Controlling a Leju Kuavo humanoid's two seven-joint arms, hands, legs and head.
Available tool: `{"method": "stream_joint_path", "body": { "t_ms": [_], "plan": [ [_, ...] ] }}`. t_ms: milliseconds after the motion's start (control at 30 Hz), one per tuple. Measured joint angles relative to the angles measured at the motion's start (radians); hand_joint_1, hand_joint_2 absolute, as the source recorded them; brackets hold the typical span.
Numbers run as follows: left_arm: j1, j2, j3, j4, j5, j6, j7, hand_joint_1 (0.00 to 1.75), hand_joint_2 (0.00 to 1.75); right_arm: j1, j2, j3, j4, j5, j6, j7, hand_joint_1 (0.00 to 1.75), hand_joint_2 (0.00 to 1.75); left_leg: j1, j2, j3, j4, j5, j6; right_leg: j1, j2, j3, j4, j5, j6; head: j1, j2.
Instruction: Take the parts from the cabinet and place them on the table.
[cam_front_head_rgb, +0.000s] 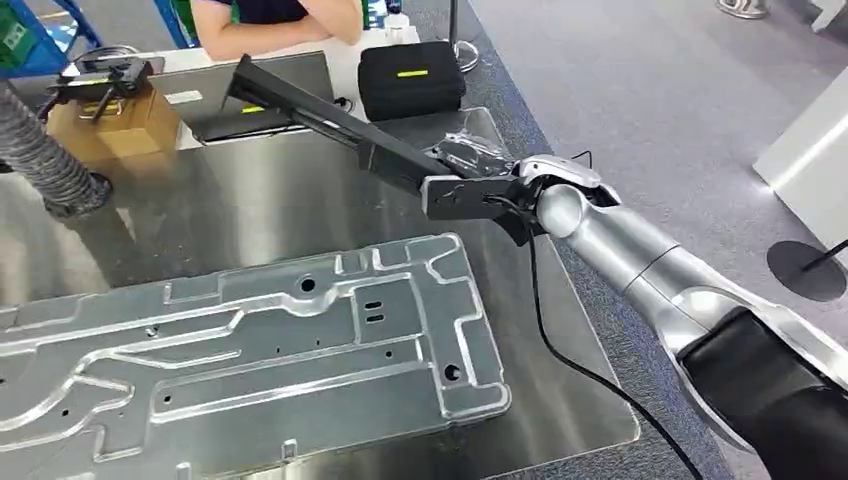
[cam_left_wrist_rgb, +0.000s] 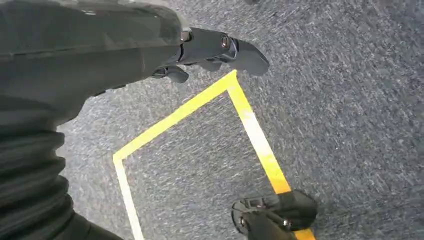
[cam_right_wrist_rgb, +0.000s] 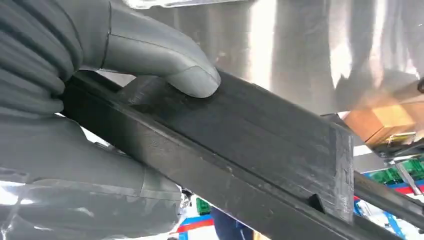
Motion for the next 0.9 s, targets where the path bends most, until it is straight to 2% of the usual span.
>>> {"method": "stream_joint_path", "body": {
  "t_ms": [67, 100, 133, 167, 200, 267, 300, 333, 367, 400, 433, 467, 500, 567, 600, 633, 667, 733, 767, 800, 833, 867, 900],
  "plan": [
    [0.002, 0.001, 0.000, 0.000, 0.002, 0.001, -0.002, 0.00, 1.75, 0.000, 0.000, 0.005, 0.000, 0.002, 0.000, 0.000, 1.69, 1.75, -0.006, 0.001, -0.006, 0.002, 0.009, 0.014, -0.004, 0.001, 0.001, -0.009, 0.014, 0.016, 0.000, 0.000],
    [0.001, 0.001, 0.000, 0.000, 0.002, 0.003, -0.002, 0.00, 1.75, 0.000, 0.000, 0.008, 0.000, 0.003, 0.000, 0.000, 1.69, 1.75, -0.004, 0.003, -0.008, -0.004, 0.020, 0.025, -0.005, 0.002, -0.001, -0.010, 0.018, 0.023, 0.000, 0.000],
    [0.000, 0.001, 0.000, 0.000, 0.002, 0.004, -0.002, 0.00, 1.75, 0.000, -0.003, 0.009, 0.002, 0.003, -0.001, 0.000, 1.69, 1.75, -0.001, 0.007, -0.009, -0.007, 0.027, 0.033, -0.010, 0.002, -0.008, 0.005, -0.001, 0.024, 0.000, 0.000],
    [0.000, 0.001, -0.001, 0.000, 0.002, 0.006, -0.002, 0.00, 1.75, 0.000, -0.004, 0.011, 0.002, 0.004, -0.002, 0.000, 1.69, 1.75, -0.002, 0.007, -0.013, -0.008, 0.032, 0.040, -0.009, 0.000, -0.028, 0.055, -0.045, 0.025, 0.000, 0.000],
    [0.001, 0.001, -0.001, 0.000, 0.002, 0.006, -0.002, 0.00, 1.75, 0.000, -0.004, 0.013, 0.002, 0.006, -0.004, -0.002, 1.69, 1.75, -0.004, 0.007, -0.018, -0.008, 0.035, 0.043, -0.008, 0.001, -0.058, 0.131, -0.091, 0.027, 0.000, 0.000],
    [0.002, 0.001, -0.003, 0.000, 0.002, 0.003, -0.003, 0.00, 1.75, 0.005, -0.004, 0.023, 0.003, 0.011, -0.008, -0.003, 1.69, 1.75, -0.011, 0.008, -0.028, -0.007, 0.041, 0.048, -0.008, 0.000, -0.119, 0.287, -0.157, 0.027, 0.000, 0.000],
    [0.002, 0.001, -0.003, 0.000, 0.002, 0.003, -0.003, 0.00, 1.75, 0.009, -0.004, 0.026, 0.003, 0.014, -0.010, -0.003, 1.69, 1.75, -0.014, 0.008, -0.031, -0.007, 0.042, 0.050, -0.006, 0.000, -0.125, 0.312, -0.160, 0.025, 0.000, 0.000],
    [0.003, 0.001, -0.003, 0.000, 0.002, 0.003, -0.004, 0.00, 1.75, 0.013, -0.004, 0.030, 0.003, 0.018, -0.011, -0.004, 1.69, 1.75, -0.019, 0.007, -0.031, -0.006, 0.043, 0.051, -0.001, 0.001, -0.105, 0.286, -0.140, 0.017, 0.000, 0.000],
    [0.002, 0.001, -0.003, 0.000, 0.002, 0.003, -0.005, 0.00, 1.75, 0.013, -0.005, 0.032, 0.003, 0.020, -0.011, -0.004, 1.69, 1.75, -0.024, 0.007, -0.030, -0.006, 0.043, 0.051, 0.003, 0.001, -0.067, 0.223, -0.106, 0.006, 0.000, 0.000],
    [0.001, 0.001, -0.003, 0.000, 0.002, 0.003, -0.005, 0.00, 1.75, 0.013, -0.005, 0.033, 0.003, 0.021, -0.014, -0.004, 1.69, 1.75, -0.031, 0.006, -0.028, -0.006, 0.043, 0.051, 0.012, 0.001, -0.019, 0.134, -0.065, -0.010, 0.000, 0.000],
    [0.001, 0.000, -0.004, 0.000, 0.002, 0.003, -0.005, 0.00, 1.75, 0.011, -0.005, 0.032, 0.003, 0.023, -0.019, -0.004, 1.69, 1.75, -0.031, 0.006, -0.027, -0.007, 0.042, 0.053, 0.026, 0.003, 0.027, 0.045, -0.030, -0.036, 0.000, 0.000],
    [0.003, -0.013, -0.005, 0.002, 0.002, 0.000, -0.004, 0.00, 1.75, 0.010, -0.005, 0.033, 0.003, 0.024, -0.025, -0.004, 1.69, 1.75, -0.031, 0.008, -0.035, -0.008, 0.044, 0.050, 0.031, -0.001, 0.042, 0.020, -0.046, -0.061, -0.002, 0.000],
    [-0.002, -0.009, -0.005, 0.002, 0.001, 0.000, -0.002, 0.00, 1.75, 0.008, -0.007, 0.033, 0.003, 0.027, -0.027, -0.004, 1.69, 1.75, -0.023, 0.008, -0.040, -0.006, 0.045, 0.047, 0.041, -0.001, 0.040, 0.000, -0.035, -0.055, -0.001, 0.000],
    [-0.004, -0.011, -0.007, 0.002, -0.002, -0.005, -0.001, 0.00, 1.75, 0.010, -0.013, 0.037, 0.002, 0.031, -0.032, -0.004, 1.69, 1.75, -0.015, 0.008, -0.041, -0.013, 0.050, 0.038, 0.049, 0.001, 0.042, -0.008, -0.033, -0.057, -0.001, 0.000],
    [-0.003, -0.013, -0.008, 0.002, -0.004, -0.006, 0.002, 0.00, 1.75, 0.010, -0.014, 0.037, 0.001, 0.034, -0.032, -0.005, 1.69, 1.75, -0.019, 0.007, -0.037, -0.022, 0.053, 0.033, 0.047, 0.000, 0.052, -0.030, -0.029, -0.062, -0.001, 0.000],
    [-0.002, -0.008, -0.010, 0.002, -0.004, -0.006, 0.005, 0.00, 1.75, 0.012, -0.015, 0.037, -0.001, 0.035, -0.035, -0.004, 1.69, 1.75, -0.022, 0.008, -0.041, -0.018, 0.040, 0.031, 0.028, -0.009, 0.073, -0.061, -0.018, -0.047, -0.001, 0.000],
    [-0.003, -0.007, -0.012, 0.002, -0.004, -0.006, 0.006, 0.00, 1.75, 0.012, -0.017, 0.038, -0.001, 0.035, -0.038, -0.004, 1.69, 1.75, -0.025, 0.007, -0.055, 0.009, 0.020, 0.022, 0.024, -0.009, 0.080, -0.076, -0.014, -0.050, -0.001, 0.000],
    [-0.004, -0.006, -0.013, 0.002, -0.004, -0.008, 0.009, 0.00, 1.75, 0.016, -0.017, 0.040, -0.002, 0.035, -0.038, -0.005, 1.69, 1.75, -0.014, 0.007, -0.127, 0.153, -0.042, 0.005, 0.016, -0.011, 0.082, -0.078, -0.011, -0.048, -0.001, 0.000],
    [-0.003, -0.004, -0.013, 0.002, -0.003, -0.009, 0.010, 0.00, 1.75, 0.023, -0.017, 0.043, -0.002, 0.035, -0.038, -0.005, 1.69, 1.75, -0.007, 0.007, -0.165, 0.224, -0.064, -0.004, 0.010, -0.011, 0.082, -0.075, -0.013, -0.046, -0.001, 0.000],
    [-0.003, -0.003, -0.013, 0.002, -0.003, -0.009, 0.012, 0.00, 1.75, 0.033, -0.017, 0.046, -0.002, 0.037, -0.039, -0.003, 1.69, 1.75, 0.001, 0.008, -0.192, 0.268, -0.065, -0.014, 0.004, -0.011, 0.082, -0.073, -0.016, -0.041, -0.001, 0.000],
    [-0.003, -0.002, -0.013, 0.002, -0.002, -0.011, 0.014, 0.00, 1.75, 0.043, -0.017, 0.048, -0.002, 0.039, -0.040, -0.001, 1.69, 1.75, 0.010, 0.009, -0.195, 0.256, -0.037, -0.026, -0.004, -0.011, 0.082, -0.067, -0.021, -0.034, -0.001, 0.000],
    [-0.003, 0.000, -0.013, 0.002, -0.001, -0.013, 0.015, 0.00, 1.75, 0.049, -0.017, 0.048, -0.002, 0.039, -0.040, 0.002, 1.69, 1.75, 0.020, 0.010, -0.177, 0.201, 0.009, -0.038, -0.013, -0.011, 0.080, -0.057, -0.028, -0.023, -0.001, 0.000],
    [-0.003, 0.003, -0.013, 0.002, 0.000, -0.014, 0.015, 0.00, 1.75, 0.050, -0.017, 0.048, -0.002, 0.040, -0.041, 0.004, 1.69, 1.75, 0.030, 0.012, -0.142, 0.116, 0.064, -0.051, -0.025, -0.010, 0.077, -0.042, -0.039, -0.008, -0.001, 0.000]
  ]
}}
